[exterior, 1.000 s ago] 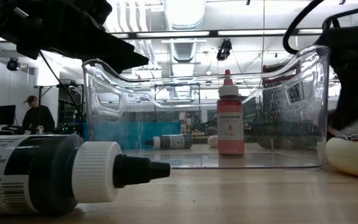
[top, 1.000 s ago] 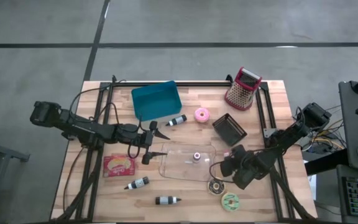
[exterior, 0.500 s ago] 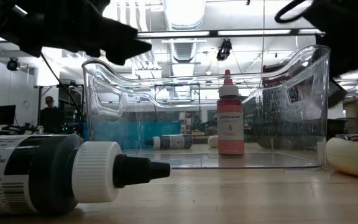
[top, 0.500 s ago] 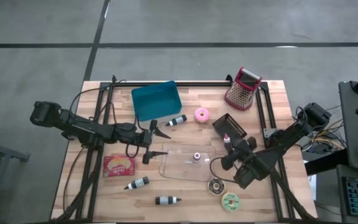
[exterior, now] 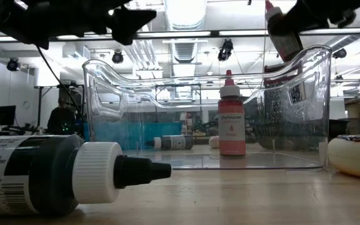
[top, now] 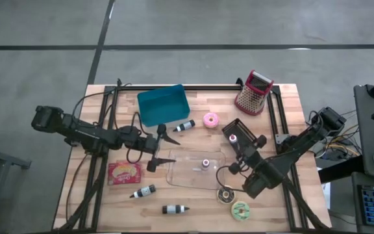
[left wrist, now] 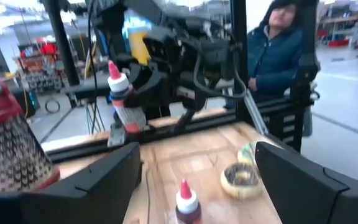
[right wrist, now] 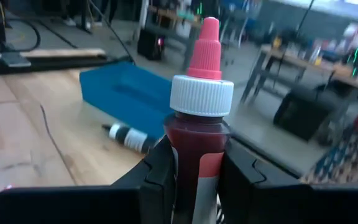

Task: Pick & Place Food Item
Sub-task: Put the pink food coloring bottle into the transparent bin

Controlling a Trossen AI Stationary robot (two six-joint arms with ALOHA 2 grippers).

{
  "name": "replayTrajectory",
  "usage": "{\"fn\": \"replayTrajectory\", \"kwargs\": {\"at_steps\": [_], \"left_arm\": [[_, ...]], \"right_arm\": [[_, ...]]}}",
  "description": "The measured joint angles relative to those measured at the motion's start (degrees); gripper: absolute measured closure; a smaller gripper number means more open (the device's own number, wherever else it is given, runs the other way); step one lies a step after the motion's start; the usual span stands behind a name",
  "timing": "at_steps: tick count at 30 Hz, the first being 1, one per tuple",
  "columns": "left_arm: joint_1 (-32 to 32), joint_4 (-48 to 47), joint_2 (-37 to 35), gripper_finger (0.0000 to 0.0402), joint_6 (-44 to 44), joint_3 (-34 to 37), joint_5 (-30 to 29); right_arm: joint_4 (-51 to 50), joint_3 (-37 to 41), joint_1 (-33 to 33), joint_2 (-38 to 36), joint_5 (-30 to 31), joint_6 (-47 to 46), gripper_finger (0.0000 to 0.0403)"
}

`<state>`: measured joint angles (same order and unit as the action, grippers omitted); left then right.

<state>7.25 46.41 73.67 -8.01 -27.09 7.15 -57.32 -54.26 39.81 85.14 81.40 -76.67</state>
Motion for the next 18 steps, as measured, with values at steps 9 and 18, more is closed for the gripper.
{"fn": "replayTrajectory", "kwargs": {"at_steps": [9, 18], "left_arm": [[0.0, 2.3, 0.0, 0.0081, 0.3, 0.0, 0.2], [0.0, 2.3, 0.0, 0.0081, 0.4, 0.0, 0.2]], "right_arm": [[9.2, 0.5, 0.0, 0.1, -0.6, 10.8, 0.0326], [48.7, 0.8, -1.0, 0.1, -15.3, 54.3, 0.0326]]}}
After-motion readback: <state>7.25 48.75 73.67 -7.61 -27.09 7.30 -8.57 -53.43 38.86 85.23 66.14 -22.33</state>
